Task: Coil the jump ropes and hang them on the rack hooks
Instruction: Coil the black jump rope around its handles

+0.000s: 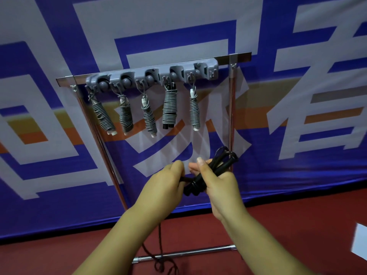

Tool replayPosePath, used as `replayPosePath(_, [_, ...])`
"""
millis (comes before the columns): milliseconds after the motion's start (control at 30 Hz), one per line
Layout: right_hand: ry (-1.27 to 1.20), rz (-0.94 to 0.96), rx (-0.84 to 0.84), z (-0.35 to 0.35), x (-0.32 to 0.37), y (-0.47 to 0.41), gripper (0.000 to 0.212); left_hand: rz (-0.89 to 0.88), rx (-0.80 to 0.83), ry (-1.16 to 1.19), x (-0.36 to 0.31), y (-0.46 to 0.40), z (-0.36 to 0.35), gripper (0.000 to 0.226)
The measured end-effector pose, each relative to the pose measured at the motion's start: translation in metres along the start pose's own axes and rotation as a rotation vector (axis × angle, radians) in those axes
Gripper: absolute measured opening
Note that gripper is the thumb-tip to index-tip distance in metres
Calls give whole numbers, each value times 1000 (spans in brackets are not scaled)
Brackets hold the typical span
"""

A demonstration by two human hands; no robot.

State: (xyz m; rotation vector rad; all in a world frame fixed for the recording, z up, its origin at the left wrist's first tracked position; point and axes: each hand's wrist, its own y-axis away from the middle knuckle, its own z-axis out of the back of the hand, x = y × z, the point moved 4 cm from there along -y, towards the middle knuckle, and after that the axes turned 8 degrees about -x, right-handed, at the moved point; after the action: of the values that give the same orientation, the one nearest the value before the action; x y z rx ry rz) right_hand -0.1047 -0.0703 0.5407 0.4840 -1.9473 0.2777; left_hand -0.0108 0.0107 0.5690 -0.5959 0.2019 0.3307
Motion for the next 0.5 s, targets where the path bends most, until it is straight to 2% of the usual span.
replayPosePath(133, [-8, 24, -18, 0, -5, -1, 13, 148, 79, 70, 5, 0, -2, 8])
replayPosePath(300, [71, 157, -91, 1, -1, 0, 48, 245, 147, 230, -1, 0, 10, 7])
replayPosePath(367, [54, 197, -109, 3, 2, -1, 44, 291, 177, 363, -6, 1, 15, 2])
replayPosePath(500, [26, 268, -117, 4, 12, -1, 29, 502, 99, 835, -12, 8, 16, 23])
